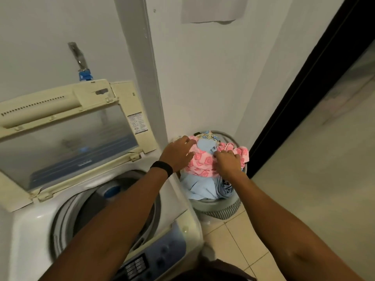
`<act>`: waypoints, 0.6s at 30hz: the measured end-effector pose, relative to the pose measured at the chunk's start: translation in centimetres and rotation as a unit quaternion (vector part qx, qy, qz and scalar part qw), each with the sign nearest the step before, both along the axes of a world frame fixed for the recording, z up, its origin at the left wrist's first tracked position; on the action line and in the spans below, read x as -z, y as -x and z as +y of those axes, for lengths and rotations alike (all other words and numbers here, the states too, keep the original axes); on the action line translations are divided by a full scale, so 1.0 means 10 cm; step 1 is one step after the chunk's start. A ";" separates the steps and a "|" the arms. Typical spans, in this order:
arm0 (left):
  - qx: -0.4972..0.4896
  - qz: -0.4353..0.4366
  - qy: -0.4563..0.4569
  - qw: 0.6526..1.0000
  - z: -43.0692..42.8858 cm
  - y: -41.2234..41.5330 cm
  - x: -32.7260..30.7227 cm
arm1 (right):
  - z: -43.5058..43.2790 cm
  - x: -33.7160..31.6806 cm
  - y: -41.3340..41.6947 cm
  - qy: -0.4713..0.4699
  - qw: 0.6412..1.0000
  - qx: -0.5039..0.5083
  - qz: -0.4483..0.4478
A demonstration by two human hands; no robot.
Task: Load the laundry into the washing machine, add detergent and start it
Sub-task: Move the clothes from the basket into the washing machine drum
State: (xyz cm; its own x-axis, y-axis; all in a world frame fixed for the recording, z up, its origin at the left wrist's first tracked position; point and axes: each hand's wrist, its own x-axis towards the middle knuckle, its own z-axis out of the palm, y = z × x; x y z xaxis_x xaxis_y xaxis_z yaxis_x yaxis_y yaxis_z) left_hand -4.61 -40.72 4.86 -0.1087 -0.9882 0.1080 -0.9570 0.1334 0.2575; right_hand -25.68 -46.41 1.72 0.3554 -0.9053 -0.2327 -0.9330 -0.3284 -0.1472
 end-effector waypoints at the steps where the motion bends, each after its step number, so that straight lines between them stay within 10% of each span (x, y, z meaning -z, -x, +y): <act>1: 0.002 0.010 -0.026 1.000 -0.06 0.08 0.03 | -0.05 0.01 0.03 0.003 1.000 -0.005 -0.019; 7: -0.089 0.069 -0.145 0.983 -0.28 0.19 0.30 | -0.34 -0.18 0.10 0.022 0.961 -0.038 -0.272; 12: -0.099 0.234 -0.055 0.966 -0.40 0.24 0.13 | -0.39 -0.46 -0.02 -0.005 0.906 -0.099 -0.411; 18: -0.190 0.385 -0.005 0.903 -0.37 0.12 0.00 | -0.46 -0.16 0.11 -0.072 0.859 0.121 -0.492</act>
